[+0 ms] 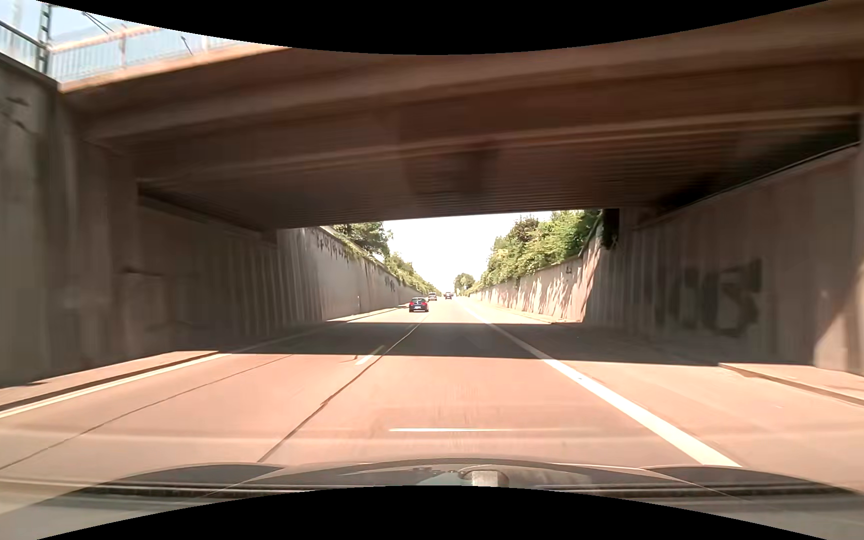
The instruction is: Follow the waypoints while adhering to traffic rules and regulations
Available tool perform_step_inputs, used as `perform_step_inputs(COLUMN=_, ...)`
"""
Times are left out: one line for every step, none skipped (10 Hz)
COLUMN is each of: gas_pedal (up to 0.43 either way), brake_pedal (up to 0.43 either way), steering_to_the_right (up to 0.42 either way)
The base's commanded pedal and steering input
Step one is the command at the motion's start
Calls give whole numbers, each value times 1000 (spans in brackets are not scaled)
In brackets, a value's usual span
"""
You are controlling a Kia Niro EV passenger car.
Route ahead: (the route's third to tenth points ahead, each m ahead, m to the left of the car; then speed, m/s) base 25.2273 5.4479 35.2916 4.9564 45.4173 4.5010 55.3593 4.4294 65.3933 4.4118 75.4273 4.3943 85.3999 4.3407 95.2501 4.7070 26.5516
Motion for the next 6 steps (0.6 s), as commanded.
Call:
perform_step_inputs(gas_pedal=260, brake_pedal=0, steering_to_the_right=-1)
perform_step_inputs(gas_pedal=260, brake_pedal=0, steering_to_the_right=-1)
perform_step_inputs(gas_pedal=260, brake_pedal=0, steering_to_the_right=-1)
perform_step_inputs(gas_pedal=260, brake_pedal=0, steering_to_the_right=-1)
perform_step_inputs(gas_pedal=260, brake_pedal=0, steering_to_the_right=-1)
perform_step_inputs(gas_pedal=248, brake_pedal=0, steering_to_the_right=-1)
